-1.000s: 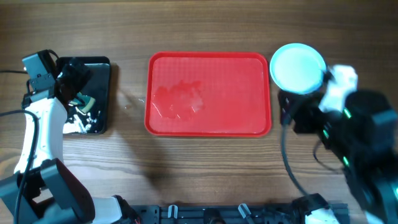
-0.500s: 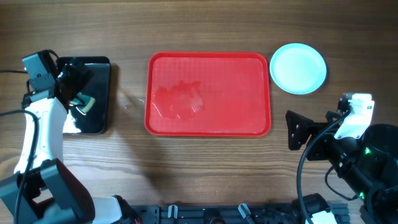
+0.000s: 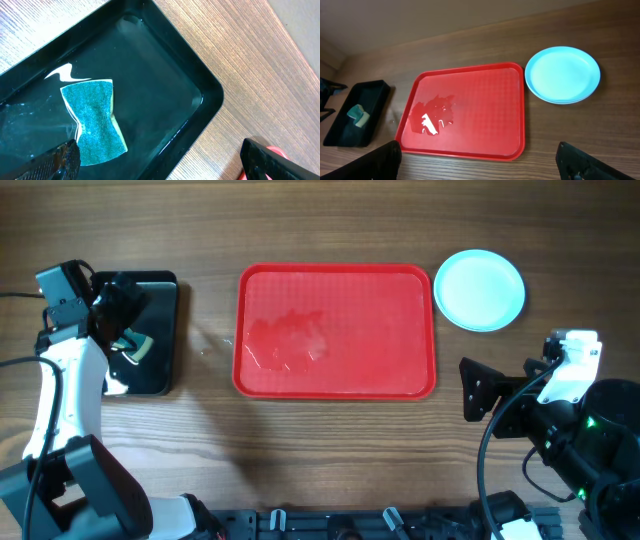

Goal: Clean dirty plates on tray and stack at the side

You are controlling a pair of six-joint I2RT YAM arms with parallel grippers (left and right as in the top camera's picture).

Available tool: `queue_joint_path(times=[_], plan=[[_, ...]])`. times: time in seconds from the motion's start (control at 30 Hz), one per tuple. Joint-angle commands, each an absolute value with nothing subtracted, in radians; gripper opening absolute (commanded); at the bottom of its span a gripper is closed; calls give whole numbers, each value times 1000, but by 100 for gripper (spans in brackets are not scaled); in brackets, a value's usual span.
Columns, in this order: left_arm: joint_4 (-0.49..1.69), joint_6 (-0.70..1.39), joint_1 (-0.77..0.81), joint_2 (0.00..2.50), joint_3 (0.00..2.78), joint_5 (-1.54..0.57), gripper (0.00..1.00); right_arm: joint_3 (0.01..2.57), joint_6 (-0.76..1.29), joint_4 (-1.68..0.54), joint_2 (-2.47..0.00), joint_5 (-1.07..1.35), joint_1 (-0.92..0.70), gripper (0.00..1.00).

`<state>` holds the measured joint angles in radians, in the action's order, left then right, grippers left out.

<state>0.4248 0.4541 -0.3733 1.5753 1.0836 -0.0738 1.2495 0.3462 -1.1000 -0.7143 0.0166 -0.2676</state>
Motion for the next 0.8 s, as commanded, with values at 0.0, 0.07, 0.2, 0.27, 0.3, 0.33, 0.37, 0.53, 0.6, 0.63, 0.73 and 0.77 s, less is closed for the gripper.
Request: queue_joint_path(times=[0.0, 0.07, 0.2, 0.27, 0.3, 0.33, 0.37, 0.53, 0.6, 0.63, 0.73, 0.77], plan=[[423, 449, -375, 1571, 1077, -82, 100, 1248, 343, -1102, -717, -2, -272, 100], [423, 449, -375, 1571, 1077, -82, 100, 1248, 344, -1102, -716, -2, -272, 100], [423, 449, -375, 1571, 1077, -82, 100, 1248, 343, -1102, -714, -2, -271, 100], [423, 449, -375, 1571, 1077, -82, 100, 1248, 344, -1103, -708, -2, -267, 100], [423, 449, -375, 1571, 1077, -82, 100, 1248, 343, -1105, -706, -2, -264, 100], [423, 449, -375, 1571, 1077, -82, 100, 1248, 343, -1106, -699, -2, -260, 100], [423, 449, -375, 1571, 1077, -82, 100, 1248, 344, -1106, -694, -2, -255, 100], [423, 449, -375, 1571, 1077, -82, 100, 1248, 343, -1112, -637, -2, -229, 100], [423, 449, -375, 1571, 1077, -82, 100, 1248, 344, -1113, -616, -2, -229, 100], [423, 449, -375, 1571, 1077, -82, 100, 1248, 344, -1113, -608, -2, -229, 100], [423, 449, -375, 1571, 1077, -82, 100, 1248, 343, -1113, -581, -2, -229, 100], [423, 449, -375, 1571, 1077, -82, 100, 1248, 344, -1113, -575, -2, -229, 100]])
